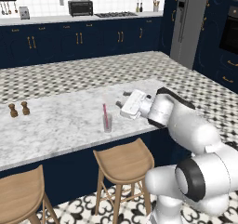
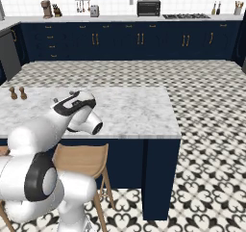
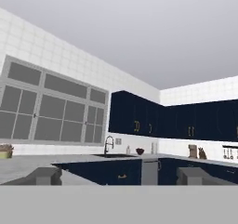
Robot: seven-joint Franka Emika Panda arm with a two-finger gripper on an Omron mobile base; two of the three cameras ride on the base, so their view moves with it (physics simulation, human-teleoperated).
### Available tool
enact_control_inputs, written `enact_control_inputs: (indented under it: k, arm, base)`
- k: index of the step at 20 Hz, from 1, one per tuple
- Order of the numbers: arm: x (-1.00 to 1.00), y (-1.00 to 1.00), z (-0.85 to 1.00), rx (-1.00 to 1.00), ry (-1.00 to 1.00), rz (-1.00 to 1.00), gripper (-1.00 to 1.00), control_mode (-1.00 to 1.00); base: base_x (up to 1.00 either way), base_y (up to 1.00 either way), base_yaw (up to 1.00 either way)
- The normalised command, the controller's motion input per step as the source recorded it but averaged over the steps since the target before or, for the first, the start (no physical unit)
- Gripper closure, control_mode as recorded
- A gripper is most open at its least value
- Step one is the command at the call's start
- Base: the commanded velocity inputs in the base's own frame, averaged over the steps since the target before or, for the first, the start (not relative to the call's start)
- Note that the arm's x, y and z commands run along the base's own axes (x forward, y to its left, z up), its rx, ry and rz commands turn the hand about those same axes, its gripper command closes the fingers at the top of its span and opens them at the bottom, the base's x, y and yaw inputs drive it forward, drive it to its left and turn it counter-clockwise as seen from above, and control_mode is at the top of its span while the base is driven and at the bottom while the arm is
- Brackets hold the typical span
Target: Take a straw from the drawer in front and place it inside the glass cup on the dining counter.
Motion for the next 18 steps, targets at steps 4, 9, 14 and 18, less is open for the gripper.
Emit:
enact_control_inputs:
  k: [4,9,14,18]
  arm:
    - [-0.31,-0.23,1.0,0.06,-0.01,-0.01,-1.0,-1.0]
    - [-0.53,-0.17,1.0,-0.02,-0.01,0.0,-1.0,-1.0]
    - [-0.96,-0.17,0.52,-0.26,-0.01,0.0,-1.0,-1.0]
    - [-1.0,-0.31,0.23,-0.31,0.0,0.0,-1.0,-1.0]
  base:
    - [0.0,0.0,0.0]
    - [0.0,0.0,0.0]
    - [0.0,0.0,0.0]
    - [0.0,0.0,0.0]
